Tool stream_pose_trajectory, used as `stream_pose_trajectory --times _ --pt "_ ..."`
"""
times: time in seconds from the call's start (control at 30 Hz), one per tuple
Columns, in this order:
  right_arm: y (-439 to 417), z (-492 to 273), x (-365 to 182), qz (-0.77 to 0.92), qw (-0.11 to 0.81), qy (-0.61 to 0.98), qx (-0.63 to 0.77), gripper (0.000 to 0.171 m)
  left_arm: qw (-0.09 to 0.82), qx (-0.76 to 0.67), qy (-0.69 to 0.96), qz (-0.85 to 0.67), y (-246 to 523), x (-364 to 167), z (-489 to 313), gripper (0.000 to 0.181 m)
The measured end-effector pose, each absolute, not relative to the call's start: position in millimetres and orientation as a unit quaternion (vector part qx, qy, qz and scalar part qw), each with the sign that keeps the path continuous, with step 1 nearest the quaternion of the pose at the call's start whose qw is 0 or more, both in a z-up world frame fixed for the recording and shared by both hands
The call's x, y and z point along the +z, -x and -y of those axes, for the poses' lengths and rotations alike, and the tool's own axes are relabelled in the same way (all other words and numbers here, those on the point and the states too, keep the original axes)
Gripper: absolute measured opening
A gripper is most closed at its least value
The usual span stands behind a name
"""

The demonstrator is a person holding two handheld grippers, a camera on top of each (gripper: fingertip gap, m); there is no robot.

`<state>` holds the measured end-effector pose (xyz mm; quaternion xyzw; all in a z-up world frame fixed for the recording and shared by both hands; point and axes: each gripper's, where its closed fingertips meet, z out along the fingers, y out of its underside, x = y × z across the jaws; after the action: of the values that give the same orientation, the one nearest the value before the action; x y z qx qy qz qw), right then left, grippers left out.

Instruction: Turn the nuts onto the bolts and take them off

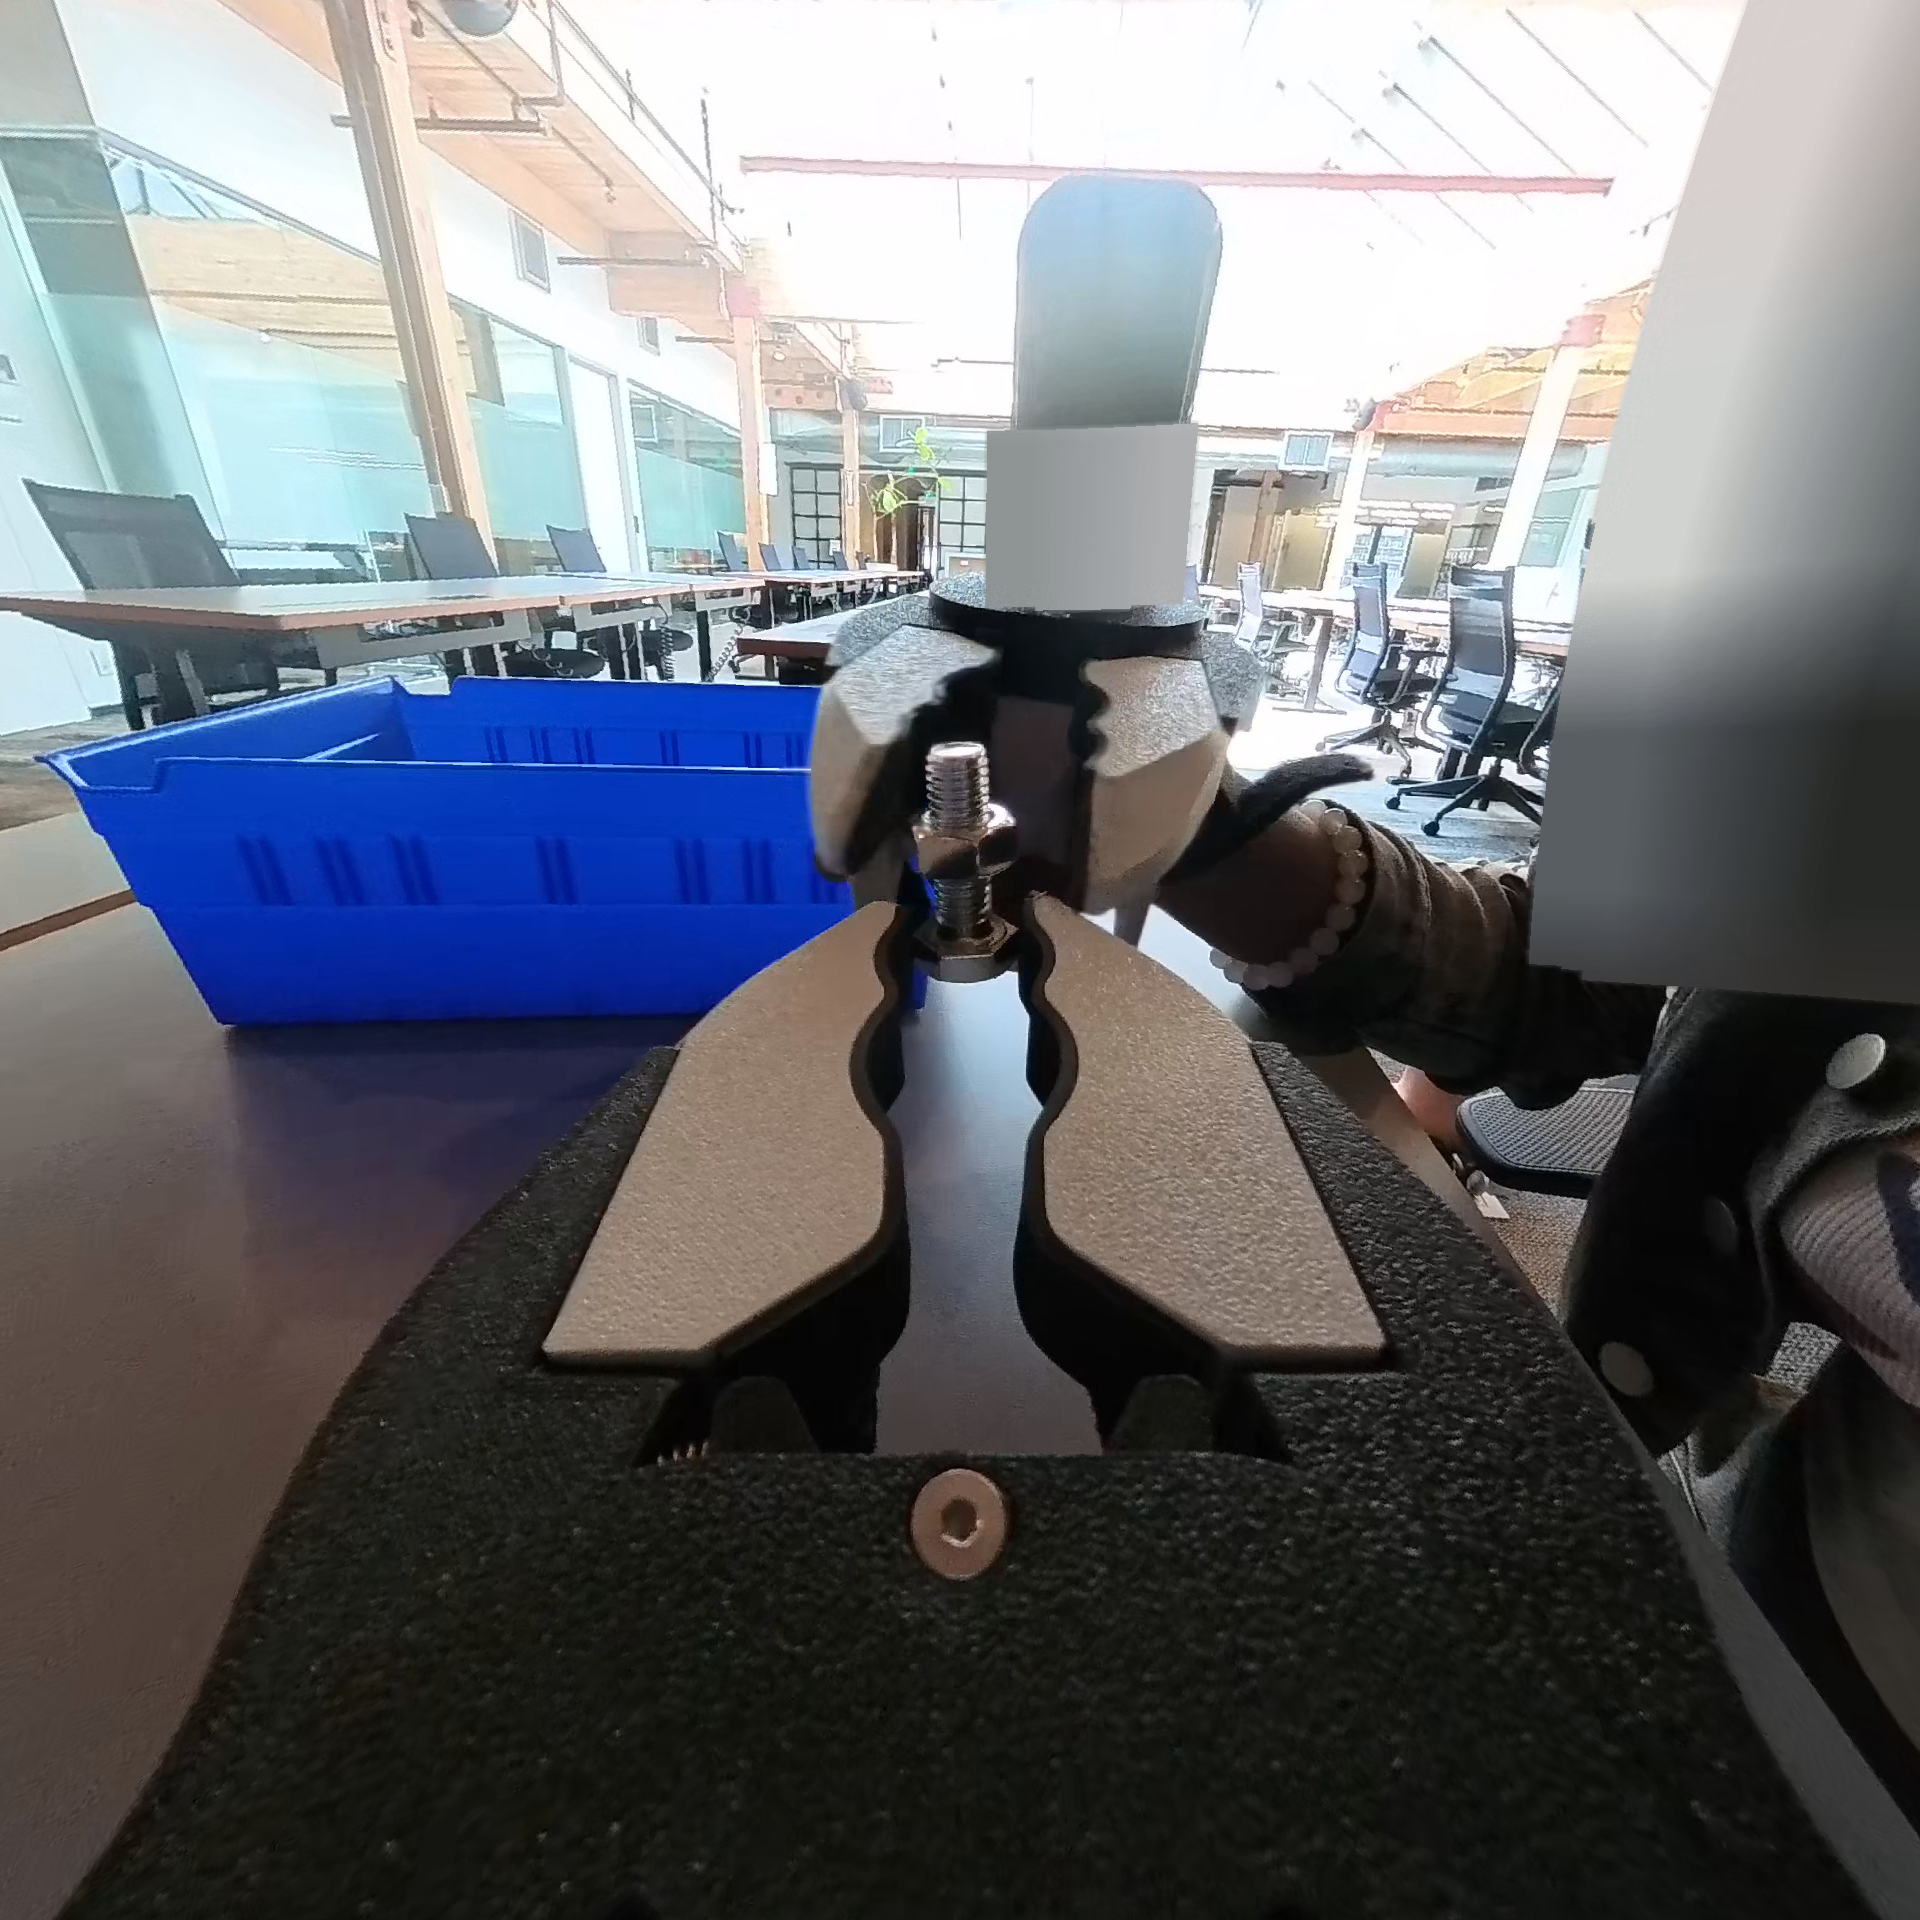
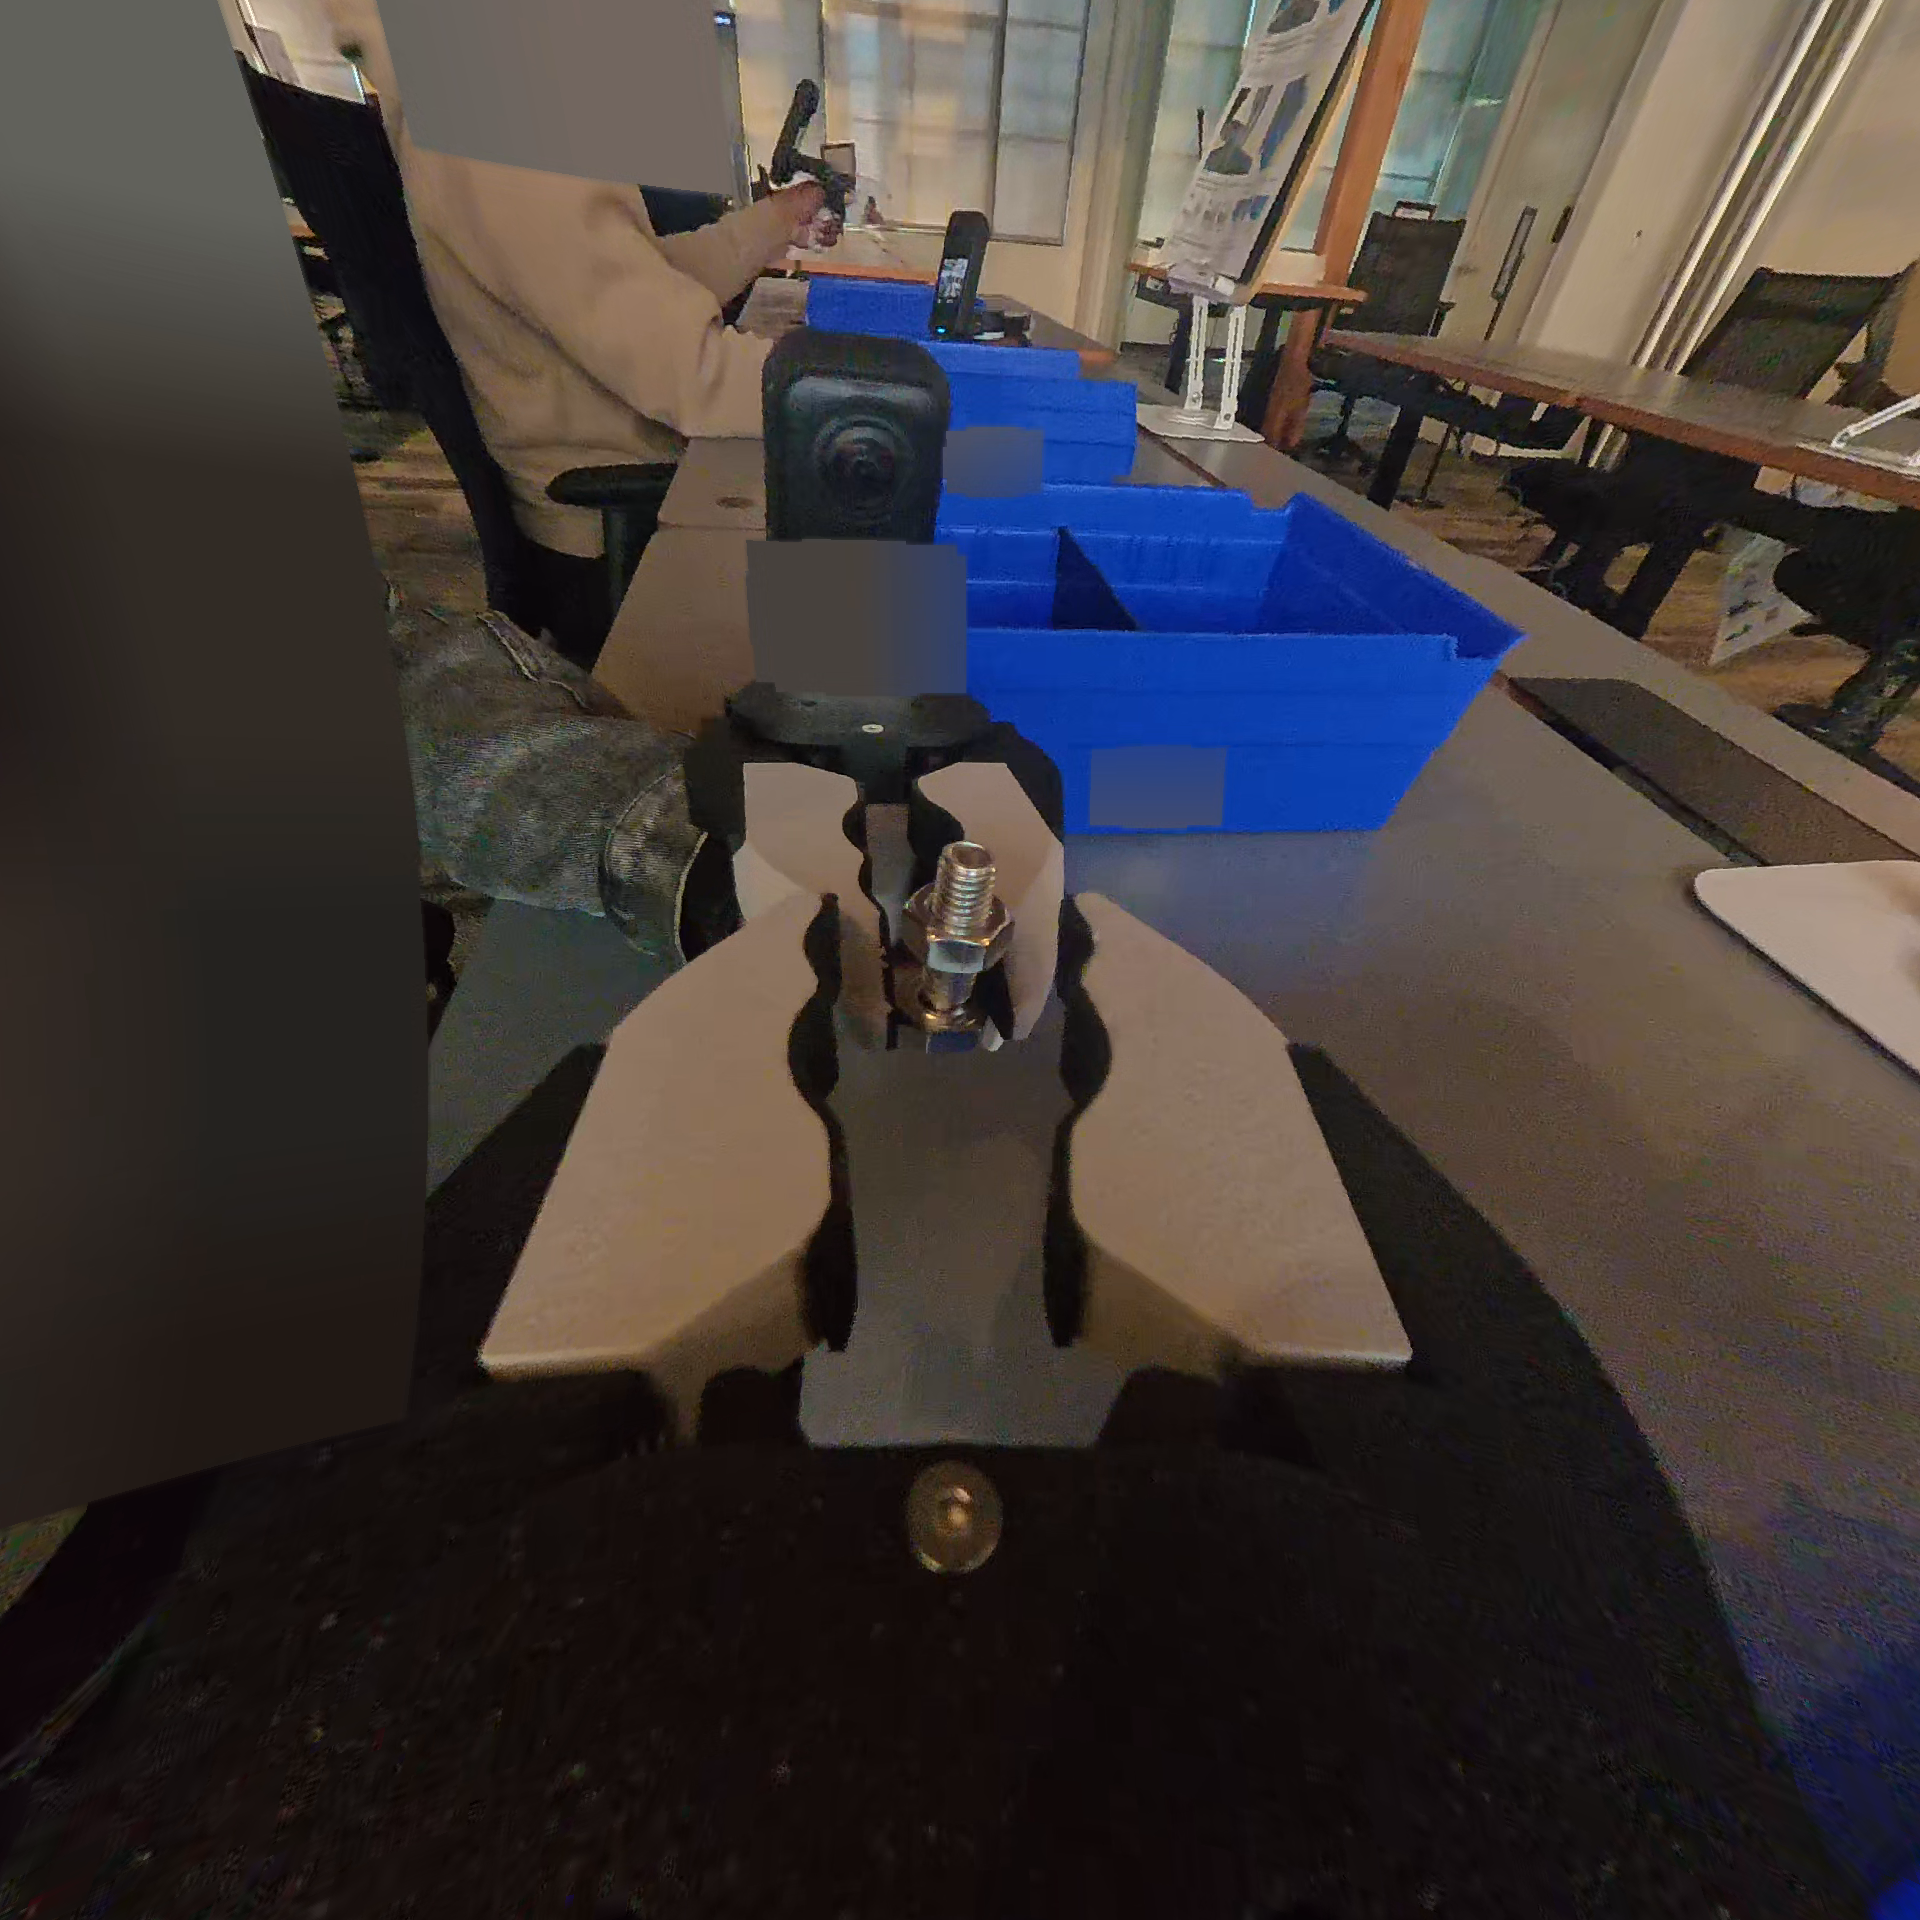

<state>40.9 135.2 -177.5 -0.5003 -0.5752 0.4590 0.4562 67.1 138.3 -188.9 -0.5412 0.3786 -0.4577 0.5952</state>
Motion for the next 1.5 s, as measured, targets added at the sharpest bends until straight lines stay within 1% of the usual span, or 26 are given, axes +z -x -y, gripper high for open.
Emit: stream_pose_trajectory --times 0.03,0.07,0.17,0.2,0.27,0.33,0.37,0.4,0.53,0.67,0.8,0.9,1.0,1.13,1.27,1.37,1.5 --pt "-41.3 -134.5 -176.8 0.575 0.456 0.499 0.461 0.032 0.596 -0.457 0.54 -0.38 -67.4 -188.9 -137.8 0.019" --pt "-41.8 -135.0 -176.5 0.574 0.459 0.498 0.459 0.021 0.597 -0.453 0.54 -0.384 -68.2 -189.3 -137.0 0.019" --pt "-42.6 -135.1 -178.1 0.577 0.457 0.5 0.455 0.019 0.601 -0.441 0.54 -0.39 -70.0 -190.6 -136.3 0.019" --pt "-42.6 -135.2 -178.5 0.578 0.456 0.501 0.455 0.018 0.605 -0.438 0.539 -0.389 -70.0 -190.0 -136.5 0.027" --pt "-42.8 -135.4 -178.5 0.579 0.457 0.5 0.454 0.019 0.609 -0.426 0.547 -0.385 -70.5 -191.4 -139.6 0.055" --pt "-43.4 -134.9 -176.9 0.579 0.461 0.497 0.453 0.018 0.609 -0.414 0.554 -0.388 -72.9 -193.4 -140.7 0.074" --pt "-43.8 -135.0 -175.3 0.576 0.463 0.496 0.455 0.018 0.609 -0.41 0.555 -0.392 -74.3 -194.3 -140.5 0.08" --pt "-44.5 -134.7 -173.3 0.574 0.464 0.495 0.459 0.018 0.61 -0.407 0.554 -0.394 -75.3 -194.6 -139.9 0.081" --pt "-49.8 -137.3 -161.8 0.556 0.47 0.499 0.47 0.018 0.62 -0.406 0.546 -0.39 -73.9 -191.9 -139.1 0.076" --pt "-69.4 -154.9 -137.4 0.531 0.496 0.522 0.447 0.019 0.623 -0.407 0.545 -0.386 -72.7 -191.0 -139.4 0.068" --pt "-106.9 -193.2 -110.8 0.494 0.519 0.57 0.402 0.019 0.625 -0.403 0.545 -0.387 -73.4 -191.0 -138.7 0.06" --pt "-136.9 -234.1 -97.9 0.46 0.528 0.619 0.356 0.019 0.627 -0.402 0.545 -0.386 -72.8 -190.7 -139.0 0.047" --pt "-159.4 -277.3 -93.6 0.418 0.533 0.659 0.327 0.019 0.63 -0.397 0.544 -0.386 -72.8 -190.5 -138.7 0.039" --pt "-172.0 -330.3 -104.6 0.352 0.538 0.691 0.33 0.019 0.635 -0.39 0.542 -0.388 -73.0 -190.5 -138.1 0.033" --pt "-175.3 -378.0 -127.5 0.281 0.559 0.7 0.345 0.019 0.637 -0.391 0.54 -0.387 -72.3 -189.8 -137.7 0.031" --pt "-177.3 -402.9 -145.8 0.223 0.576 0.697 0.365 0.019 0.636 -0.391 0.54 -0.389 -72.8 -190.0 -137.3 0.03" --pt "-183.5 -422.2 -171.4 0.189 0.597 0.702 0.34 0.019 0.634 -0.39 0.541 -0.392 -73.7 -190.8 -137.0 0.029"
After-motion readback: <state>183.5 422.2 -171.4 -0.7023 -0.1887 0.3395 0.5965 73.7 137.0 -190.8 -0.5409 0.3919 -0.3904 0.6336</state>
